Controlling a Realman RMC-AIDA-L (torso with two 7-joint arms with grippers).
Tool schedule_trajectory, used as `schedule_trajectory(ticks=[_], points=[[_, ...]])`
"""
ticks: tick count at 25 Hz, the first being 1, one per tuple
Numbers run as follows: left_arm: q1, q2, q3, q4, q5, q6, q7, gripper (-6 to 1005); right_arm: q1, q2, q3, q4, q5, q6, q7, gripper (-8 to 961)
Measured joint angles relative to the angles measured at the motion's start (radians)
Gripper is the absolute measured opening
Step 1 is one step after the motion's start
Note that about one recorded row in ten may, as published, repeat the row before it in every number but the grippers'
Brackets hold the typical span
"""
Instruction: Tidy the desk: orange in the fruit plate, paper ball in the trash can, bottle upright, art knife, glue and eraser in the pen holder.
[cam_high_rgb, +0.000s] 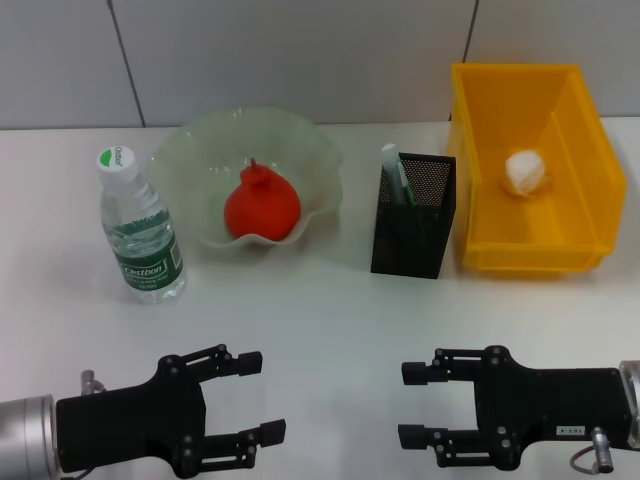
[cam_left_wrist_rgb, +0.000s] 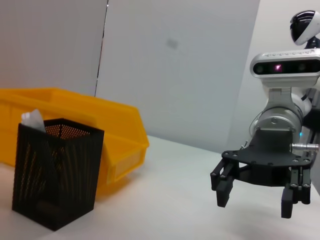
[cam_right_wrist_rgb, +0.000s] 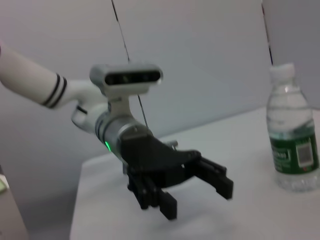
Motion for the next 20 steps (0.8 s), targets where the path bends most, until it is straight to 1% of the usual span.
schedule_trajectory(ticks=[8,11,17,20], points=[[0.008,0.012,0.0,0.008,0.024,-0.006,-0.005,812,0.0,0.0,0.007,-0.004,-0.01,0.028,0.002,680],[0.007,0.02,0.0,0.008,0.026,-0.006,-0.004,813,0.005,0.005,0.006,-0.003,-0.01,0.035,0.002,680],[0.004,0.043,0.0,0.012,0.026,-0.002,-0.001,812,0.018,0.009,0.006,0.005,-0.006,0.057,0.002,680],[0.001,0.046,0.0,0.012,0.03,-0.001,-0.004,812,0.023,0.009,0.006,0.012,-0.005,0.059,0.003,679]])
